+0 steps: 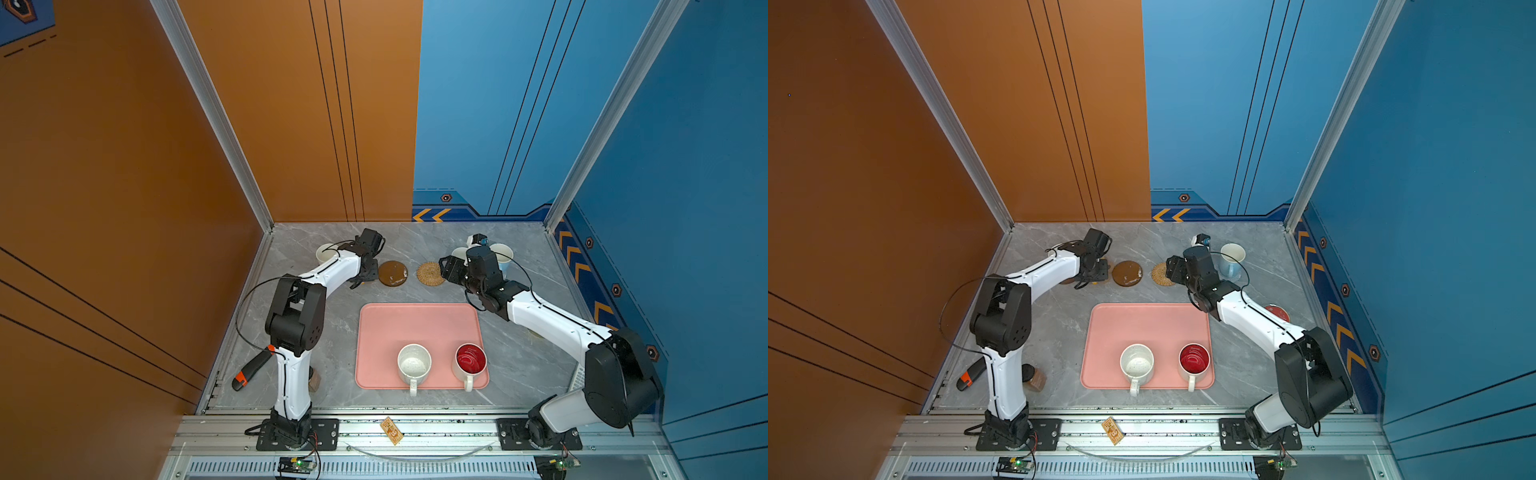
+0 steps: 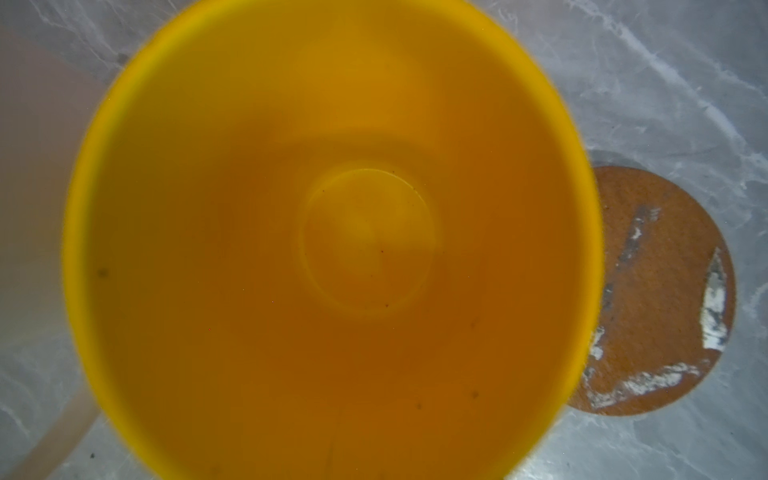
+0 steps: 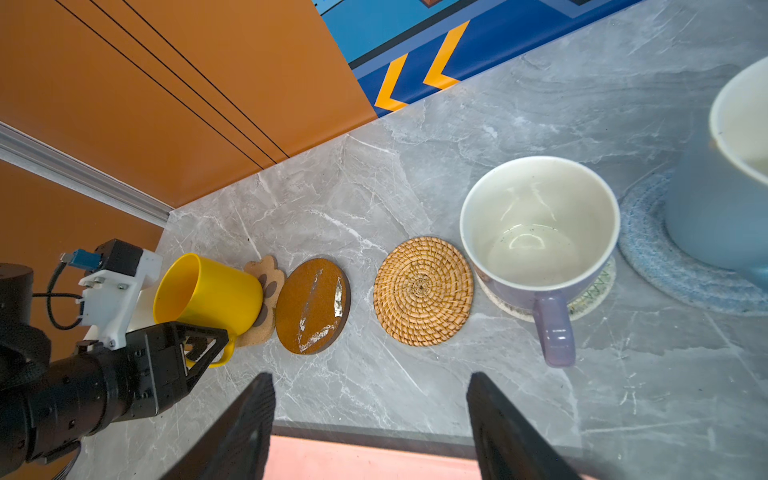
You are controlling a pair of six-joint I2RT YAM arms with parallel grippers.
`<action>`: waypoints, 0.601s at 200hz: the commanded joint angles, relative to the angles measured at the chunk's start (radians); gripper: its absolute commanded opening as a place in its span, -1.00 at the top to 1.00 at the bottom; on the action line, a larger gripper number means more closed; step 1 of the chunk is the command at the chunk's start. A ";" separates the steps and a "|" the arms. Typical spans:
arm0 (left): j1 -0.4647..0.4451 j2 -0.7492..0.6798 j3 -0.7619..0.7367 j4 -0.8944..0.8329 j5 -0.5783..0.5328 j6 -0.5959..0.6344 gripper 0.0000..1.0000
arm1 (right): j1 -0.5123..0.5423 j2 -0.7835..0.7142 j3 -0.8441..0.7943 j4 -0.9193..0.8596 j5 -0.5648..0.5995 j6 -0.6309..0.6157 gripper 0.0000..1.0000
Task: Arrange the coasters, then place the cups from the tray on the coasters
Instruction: 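Lower the yellow mug onto the paw-shaped cork coaster with the left gripper, then open and raise the left gripper while right gripper swings toward the red-lined mug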
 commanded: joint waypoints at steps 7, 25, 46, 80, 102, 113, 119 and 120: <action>-0.011 -0.011 -0.014 -0.006 0.006 0.007 0.14 | -0.006 -0.031 -0.011 0.000 0.004 -0.014 -0.44; -0.017 -0.019 -0.011 -0.014 0.001 0.007 0.03 | -0.008 -0.031 -0.011 -0.001 0.003 -0.012 -0.43; -0.024 -0.042 -0.017 -0.021 -0.012 0.007 -0.06 | -0.006 -0.038 -0.010 -0.004 0.004 -0.013 -0.44; -0.042 -0.117 -0.031 -0.021 -0.033 0.007 -0.12 | -0.001 -0.056 -0.005 -0.036 0.039 -0.030 -0.44; -0.059 -0.178 -0.034 -0.029 -0.065 0.010 -0.14 | 0.008 -0.070 0.006 -0.074 0.076 -0.039 -0.44; -0.067 -0.210 -0.034 -0.037 -0.083 0.006 -0.16 | 0.017 -0.076 0.018 -0.107 0.105 -0.050 -0.45; -0.071 -0.228 -0.035 -0.039 -0.089 0.006 -0.17 | 0.024 -0.079 0.028 -0.128 0.124 -0.057 -0.45; -0.072 -0.232 -0.036 -0.038 -0.090 0.005 -0.17 | 0.025 -0.080 0.029 -0.131 0.127 -0.058 -0.45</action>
